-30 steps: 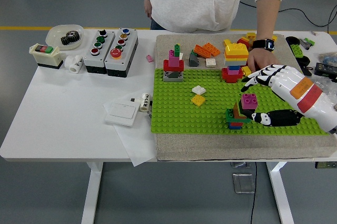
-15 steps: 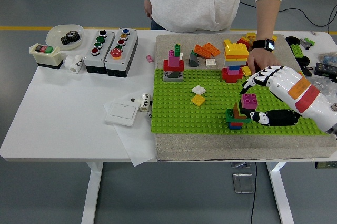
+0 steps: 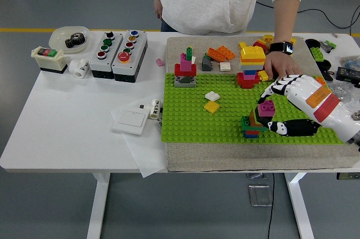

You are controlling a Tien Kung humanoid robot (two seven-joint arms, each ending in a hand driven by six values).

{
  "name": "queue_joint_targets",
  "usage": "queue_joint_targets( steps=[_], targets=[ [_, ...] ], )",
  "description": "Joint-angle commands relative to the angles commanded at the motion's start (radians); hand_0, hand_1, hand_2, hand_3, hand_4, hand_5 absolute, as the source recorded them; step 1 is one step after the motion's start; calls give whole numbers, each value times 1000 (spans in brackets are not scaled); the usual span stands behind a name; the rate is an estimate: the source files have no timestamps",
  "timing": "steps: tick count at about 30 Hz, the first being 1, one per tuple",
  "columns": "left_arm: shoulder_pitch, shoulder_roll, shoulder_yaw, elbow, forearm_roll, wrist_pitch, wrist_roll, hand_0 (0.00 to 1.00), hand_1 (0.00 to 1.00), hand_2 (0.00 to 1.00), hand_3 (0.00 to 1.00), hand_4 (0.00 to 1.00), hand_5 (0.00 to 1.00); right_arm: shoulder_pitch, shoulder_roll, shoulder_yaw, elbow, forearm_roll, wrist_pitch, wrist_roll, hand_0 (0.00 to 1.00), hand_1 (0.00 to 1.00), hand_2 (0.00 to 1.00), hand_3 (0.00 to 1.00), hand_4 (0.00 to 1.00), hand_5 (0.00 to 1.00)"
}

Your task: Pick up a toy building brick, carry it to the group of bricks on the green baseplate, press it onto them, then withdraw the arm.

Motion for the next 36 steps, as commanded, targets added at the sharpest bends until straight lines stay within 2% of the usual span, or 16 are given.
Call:
queue_joint_targets(
  steps=[36],
  targets=[
    [3,0,-5,-2,10,-2,5,494,565,640,603,643,714,-24,5,3,0,1,-4,2,555,526,563,535,727,406]
  ],
)
